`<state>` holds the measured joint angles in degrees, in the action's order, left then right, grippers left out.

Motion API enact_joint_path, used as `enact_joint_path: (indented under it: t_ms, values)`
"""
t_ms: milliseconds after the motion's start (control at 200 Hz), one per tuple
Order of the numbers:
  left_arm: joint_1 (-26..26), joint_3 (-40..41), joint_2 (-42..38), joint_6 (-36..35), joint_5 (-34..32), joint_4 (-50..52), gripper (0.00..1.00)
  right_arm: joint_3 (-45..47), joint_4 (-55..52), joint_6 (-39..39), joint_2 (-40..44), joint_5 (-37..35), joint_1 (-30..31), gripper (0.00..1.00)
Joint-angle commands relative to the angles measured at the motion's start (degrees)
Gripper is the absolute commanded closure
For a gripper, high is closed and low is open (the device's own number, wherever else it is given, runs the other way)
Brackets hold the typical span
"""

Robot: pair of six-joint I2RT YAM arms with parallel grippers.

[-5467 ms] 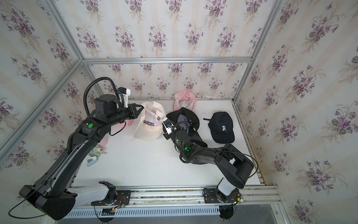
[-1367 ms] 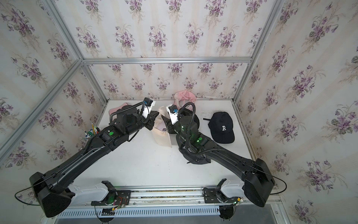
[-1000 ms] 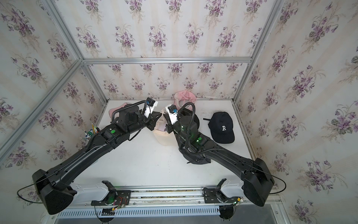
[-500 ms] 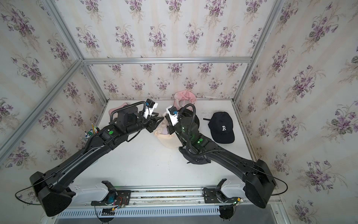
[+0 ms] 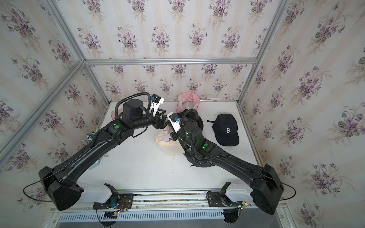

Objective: Open the adjustable buckle of the baseball cap
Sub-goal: Open the adjustable buckle on the baseball cap.

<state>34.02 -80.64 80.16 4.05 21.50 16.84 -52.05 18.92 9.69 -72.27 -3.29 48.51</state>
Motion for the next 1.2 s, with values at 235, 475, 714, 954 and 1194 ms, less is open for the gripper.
enact_joint_path:
  t_ms: [235, 475, 714, 954, 1194]
  values:
    - [-1.31, -0.86, 3.51, 3.53, 2.01, 1.77, 0.36, 0.44, 1.8, 2.15, 0.9, -1.91, 0.79, 1.0]
    - [-2.12, 0.96, 1.66, 5.0, -0.66, 0.31, 0.73, 0.81, 2.17, 0.69, 0.38, -4.26, 0.76, 1.0]
    - [-2.29, 2.62, -1.41, 5.94, -7.71, -0.26, 0.92, 0.48, 2.79, -1.44, -0.06, -6.85, 0.8, 1.0]
    - [-2.88, 6.49, -5.72, 7.01, -14.29, -0.84, 1.0, 0.28, 3.04, -5.09, 0.45, -9.45, 0.38, 1.0]
    - [-3.17, 8.81, -7.38, 7.72, -13.25, -1.59, 0.59, -1.3, 2.62, -6.59, 0.18, -7.43, 0.07, 1.0]
